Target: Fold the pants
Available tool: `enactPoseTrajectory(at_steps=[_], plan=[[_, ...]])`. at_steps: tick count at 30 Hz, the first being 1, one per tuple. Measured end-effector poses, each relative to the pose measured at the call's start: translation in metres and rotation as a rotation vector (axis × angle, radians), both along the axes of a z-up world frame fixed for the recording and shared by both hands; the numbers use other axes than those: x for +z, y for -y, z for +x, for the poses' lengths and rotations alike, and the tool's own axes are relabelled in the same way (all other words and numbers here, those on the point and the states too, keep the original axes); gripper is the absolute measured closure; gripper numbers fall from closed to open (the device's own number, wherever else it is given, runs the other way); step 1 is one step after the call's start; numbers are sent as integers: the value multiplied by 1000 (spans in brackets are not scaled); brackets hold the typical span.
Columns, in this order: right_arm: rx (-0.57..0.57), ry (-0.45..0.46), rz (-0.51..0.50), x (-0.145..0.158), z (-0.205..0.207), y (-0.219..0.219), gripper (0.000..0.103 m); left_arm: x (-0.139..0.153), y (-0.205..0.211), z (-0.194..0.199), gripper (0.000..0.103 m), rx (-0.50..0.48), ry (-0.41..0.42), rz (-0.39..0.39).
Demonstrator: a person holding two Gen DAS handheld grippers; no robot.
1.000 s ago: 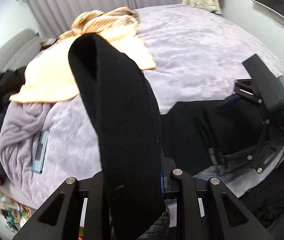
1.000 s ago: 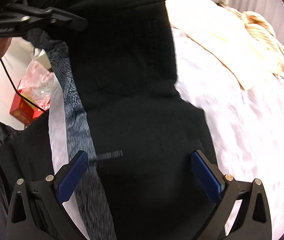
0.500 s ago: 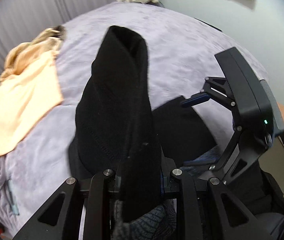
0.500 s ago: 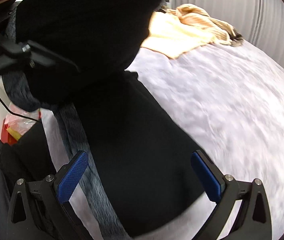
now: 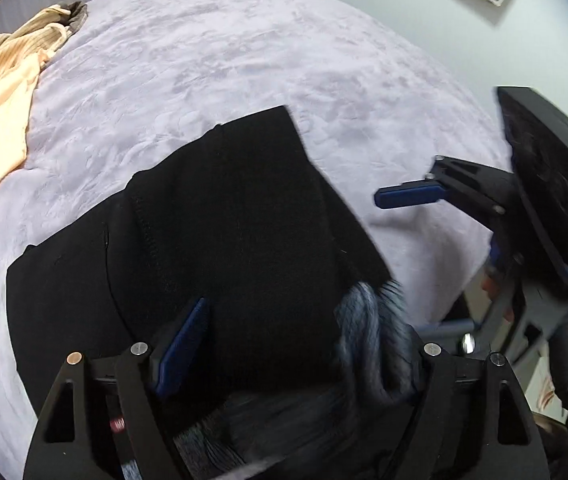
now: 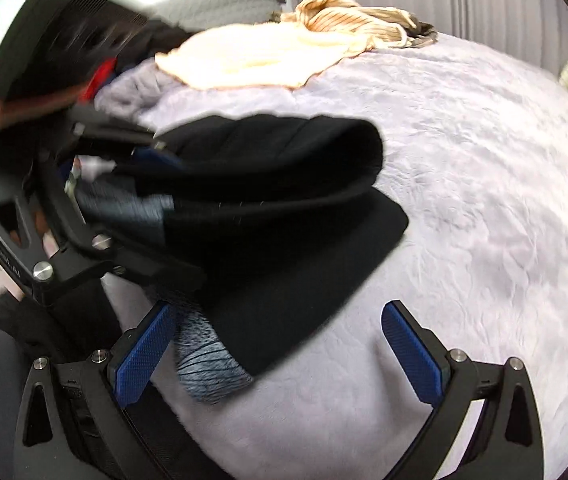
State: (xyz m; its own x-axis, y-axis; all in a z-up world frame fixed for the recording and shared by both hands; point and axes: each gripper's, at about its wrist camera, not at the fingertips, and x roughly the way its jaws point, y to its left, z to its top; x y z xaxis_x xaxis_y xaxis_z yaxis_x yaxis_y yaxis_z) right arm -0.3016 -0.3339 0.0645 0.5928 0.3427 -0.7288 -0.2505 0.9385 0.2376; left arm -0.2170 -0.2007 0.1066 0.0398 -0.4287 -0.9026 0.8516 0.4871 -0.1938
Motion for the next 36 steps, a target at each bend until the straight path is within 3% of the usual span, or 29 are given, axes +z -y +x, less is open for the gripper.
enactPoseTrajectory(at_steps=[4, 7, 9, 12, 13, 14, 15, 18, 21, 24, 25, 26, 29, 31, 34, 36], plan=[[35, 18, 196, 8, -8, 9, 0, 27, -37, 1, 22, -8, -96, -132], [54, 24, 234, 9, -2, 4, 0, 48, -64, 8, 22, 62, -41, -189], [54, 7, 260, 9, 11, -3, 0, 48, -87, 21, 22, 180, 31, -166], [-13, -41, 245, 4, 38, -9, 2, 39, -104, 49, 22, 387, 162, -47], [-37, -58, 247, 4, 49, -10, 7, 28, -112, 61, 22, 466, 204, 17], [-43, -51, 242, 4, 58, -11, 38, 17, -116, 69, 22, 523, 216, 70], [-58, -46, 200, 7, 65, -17, 75, 7, -121, 78, 22, 557, 203, 90], [-127, -79, 164, 14, 82, -19, 82, -8, -136, 91, 15, 605, 78, 3], [-188, -25, 166, 34, 58, -7, 85, 3, -126, 76, 14, 572, 57, -61], [-235, 33, 194, 51, 33, 4, 85, 14, -111, 58, 12, 492, 149, -66], [-251, 20, 197, 46, 31, 7, 85, 10, -107, 54, 2, 476, 169, -43], [-274, -19, 188, 36, 34, 10, 83, 3, -101, 54, 0, 473, 186, -18], [-329, -136, 114, -3, 50, 13, 58, -26, -95, 70, 0, 481, 140, 29], [-370, -130, 152, 5, 49, 22, 44, -17, -103, 73, 0, 505, 105, -9], [-493, 19, -36, 48, 30, 21, 27, 10, -109, 75, 0, 520, 167, -70], [-467, 101, -104, 70, 31, 7, 19, 19, -101, 83, 0, 516, 184, -89]])
